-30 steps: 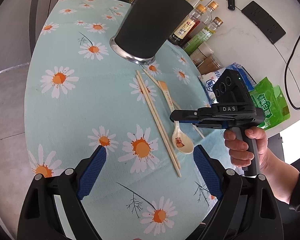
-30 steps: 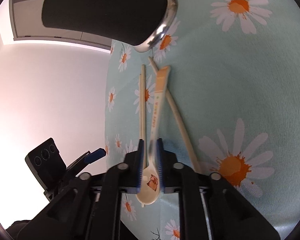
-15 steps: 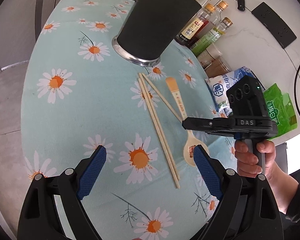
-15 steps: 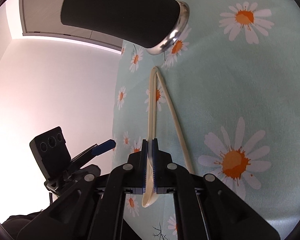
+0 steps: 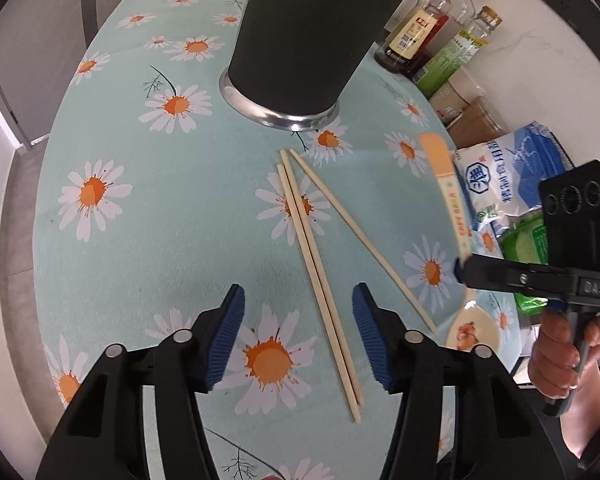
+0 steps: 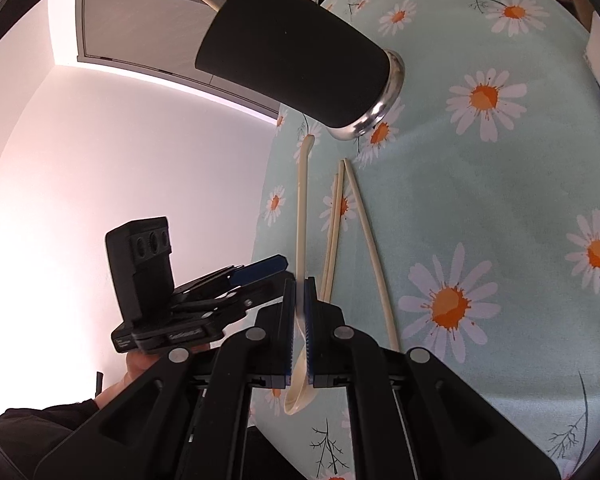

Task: Organize utensils
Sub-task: 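Grasp the cream spoon with the right tool while the left tool grasps a chopstick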

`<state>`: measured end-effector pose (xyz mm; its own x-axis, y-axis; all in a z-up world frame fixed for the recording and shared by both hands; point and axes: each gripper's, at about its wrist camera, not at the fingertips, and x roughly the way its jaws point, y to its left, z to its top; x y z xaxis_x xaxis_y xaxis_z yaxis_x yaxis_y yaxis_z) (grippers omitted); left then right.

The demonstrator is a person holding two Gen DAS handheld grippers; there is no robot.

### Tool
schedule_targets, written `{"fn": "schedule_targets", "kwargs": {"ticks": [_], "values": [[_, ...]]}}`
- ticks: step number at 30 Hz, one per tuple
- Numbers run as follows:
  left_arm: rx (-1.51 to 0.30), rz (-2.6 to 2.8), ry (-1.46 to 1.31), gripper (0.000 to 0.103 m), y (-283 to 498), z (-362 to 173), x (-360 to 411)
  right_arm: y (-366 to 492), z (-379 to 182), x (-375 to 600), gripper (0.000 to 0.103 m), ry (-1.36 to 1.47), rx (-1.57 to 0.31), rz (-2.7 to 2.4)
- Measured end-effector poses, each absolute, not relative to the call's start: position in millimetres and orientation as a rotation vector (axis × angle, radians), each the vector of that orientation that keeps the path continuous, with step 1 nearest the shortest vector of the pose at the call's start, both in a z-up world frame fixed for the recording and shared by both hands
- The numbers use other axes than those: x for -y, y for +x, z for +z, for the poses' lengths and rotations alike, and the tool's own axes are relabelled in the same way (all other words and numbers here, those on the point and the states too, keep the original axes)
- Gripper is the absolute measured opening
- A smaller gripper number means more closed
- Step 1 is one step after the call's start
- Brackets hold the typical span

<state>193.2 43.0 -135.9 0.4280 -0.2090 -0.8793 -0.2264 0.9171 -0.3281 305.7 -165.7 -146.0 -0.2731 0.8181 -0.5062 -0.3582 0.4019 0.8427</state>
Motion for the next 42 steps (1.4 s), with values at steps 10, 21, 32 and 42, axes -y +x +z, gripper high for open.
{"fn": "schedule_targets", "kwargs": {"ticks": [10,21,32,42], "values": [[-1.197,0.114,-0.373,0.031,212,-148,-32,307,-145,176,0.006,0.461,-1.452,1.246],[-1.232,0.176,-0.263,0.024,221,-147,-19,311,-144,170,0.006,0.464,-1.458,1.272],[-1.278,0.224,-0.238,0.015,232,-148,-16,316,-146,170,0.006,0.474,-1.461,1.265],[-1.259,0.236,-0.325,0.004,230,-149,-30,318,-141,169,0.006,0.45,-1.454,1.242]]}}
